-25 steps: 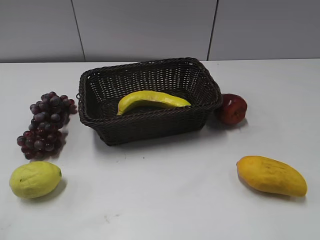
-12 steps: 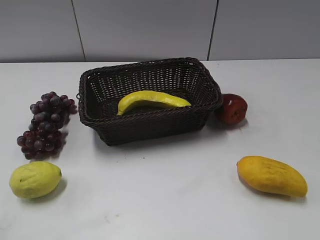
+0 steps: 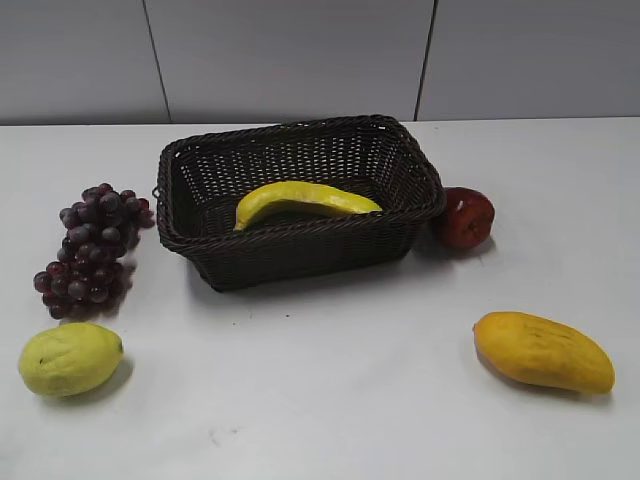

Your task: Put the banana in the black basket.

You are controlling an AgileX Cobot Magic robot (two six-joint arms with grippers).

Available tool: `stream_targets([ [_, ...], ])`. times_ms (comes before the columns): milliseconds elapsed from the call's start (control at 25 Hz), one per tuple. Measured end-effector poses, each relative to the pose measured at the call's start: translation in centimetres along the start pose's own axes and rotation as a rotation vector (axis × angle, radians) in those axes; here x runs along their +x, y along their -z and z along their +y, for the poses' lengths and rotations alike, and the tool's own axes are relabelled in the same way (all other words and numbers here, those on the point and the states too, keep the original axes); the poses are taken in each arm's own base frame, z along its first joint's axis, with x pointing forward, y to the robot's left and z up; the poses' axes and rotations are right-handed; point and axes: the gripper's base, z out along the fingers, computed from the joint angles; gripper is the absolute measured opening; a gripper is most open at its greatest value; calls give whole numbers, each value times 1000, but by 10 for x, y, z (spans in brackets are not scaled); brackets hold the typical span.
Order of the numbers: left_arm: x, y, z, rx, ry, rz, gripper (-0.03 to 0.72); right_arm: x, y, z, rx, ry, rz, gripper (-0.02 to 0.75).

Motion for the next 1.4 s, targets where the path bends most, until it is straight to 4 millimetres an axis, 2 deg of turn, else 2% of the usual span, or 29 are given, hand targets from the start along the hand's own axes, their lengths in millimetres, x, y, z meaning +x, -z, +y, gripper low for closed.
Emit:
stream_targets([
  [360,0,0,0,0,0,0,235,5,8,-1,8,-14,-59,593],
  [760,0,0,0,0,0,0,235,23,31,-3,171,-144,-231,592],
  [1400,0,0,0,0,0,0,235,24,32,-2,186,-153,-238,592],
])
